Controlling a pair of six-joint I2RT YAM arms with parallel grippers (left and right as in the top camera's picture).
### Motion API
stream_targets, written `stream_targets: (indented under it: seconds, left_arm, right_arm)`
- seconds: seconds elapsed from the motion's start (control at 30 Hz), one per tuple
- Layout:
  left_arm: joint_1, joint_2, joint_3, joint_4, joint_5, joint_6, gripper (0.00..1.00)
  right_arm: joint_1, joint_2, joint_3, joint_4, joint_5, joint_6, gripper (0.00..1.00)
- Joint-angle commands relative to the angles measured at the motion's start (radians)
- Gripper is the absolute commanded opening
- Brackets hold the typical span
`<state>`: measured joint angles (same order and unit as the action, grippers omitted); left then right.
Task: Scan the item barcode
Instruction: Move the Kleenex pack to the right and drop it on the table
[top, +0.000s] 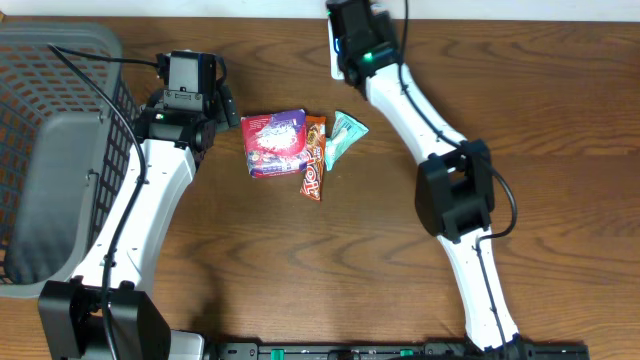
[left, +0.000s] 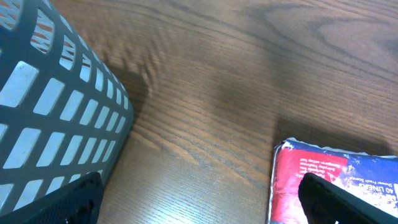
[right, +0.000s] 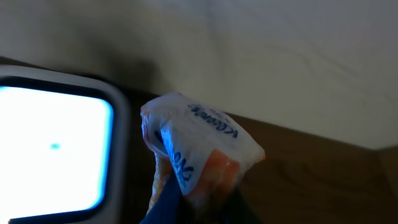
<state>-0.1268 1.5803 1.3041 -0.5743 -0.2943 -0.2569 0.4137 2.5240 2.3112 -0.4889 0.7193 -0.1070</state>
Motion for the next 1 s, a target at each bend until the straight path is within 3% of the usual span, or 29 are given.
stream_targets:
  seconds: [0.0, 0.13, 0.27, 0.47, 0.67, 0.7, 0.73, 0.77, 0.8, 0.83, 0.97]
  left_arm:
    - [0.002, 0.002, 0.005, -0.001, -0.013, 0.013, 0.99]
    - [0.002, 0.002, 0.005, -0.001, -0.013, 0.013, 0.99]
    - [0.002, 0.002, 0.005, -0.001, -0.013, 0.013, 0.99]
    - [0.002, 0.002, 0.005, -0.001, -0.013, 0.013, 0.99]
    - [0.002, 0.002, 0.005, -0.001, -0.013, 0.013, 0.99]
    - [0.002, 0.002, 0.005, -0.001, -0.013, 0.013, 0.99]
    - [0.002, 0.002, 0.005, -0.001, -0.013, 0.013, 0.99]
    - [0.002, 0.002, 0.005, -0.001, -0.013, 0.013, 0.99]
    - [0.002, 0.002, 0.005, -0.001, -0.013, 0.013, 0.99]
    - [0.002, 0.002, 0.005, -0.001, -0.013, 0.013, 0.99]
    - [0.002, 0.002, 0.005, -0.001, -0.013, 0.013, 0.99]
  right_arm:
    - [-0.107, -0.053, 0.032, -0.083, 0.076, 0.117, 0.01]
    - [-0.243, -0.057, 0.032, -0.269, 0.042, 0.207, 0.01]
    - [-0.383, -0.057, 0.031, -0.425, -0.148, 0.219, 0.01]
    - [-0.567, -0.057, 0.030, -0.533, -0.367, 0.219, 0.01]
    - [-0.692, -0.056, 0.013, -0.566, -0.422, 0.218, 0.02]
    - [-0.706, -0.056, 0.011, -0.571, -0.422, 0.218, 0.07]
    - [-0.725, -0.056, 0.007, -0.581, -0.423, 0.219, 0.22]
    - [-0.734, -0.056, 0.006, -0.588, -0.424, 0.219, 0.49]
    - [-0.746, -0.056, 0.006, -0.602, -0.428, 0.219, 0.92]
    - [-0.756, -0.056, 0.005, -0.612, -0.439, 0.219, 0.99]
    - [-0.773, -0.056, 0.001, -0.627, -0.525, 0.219, 0.99]
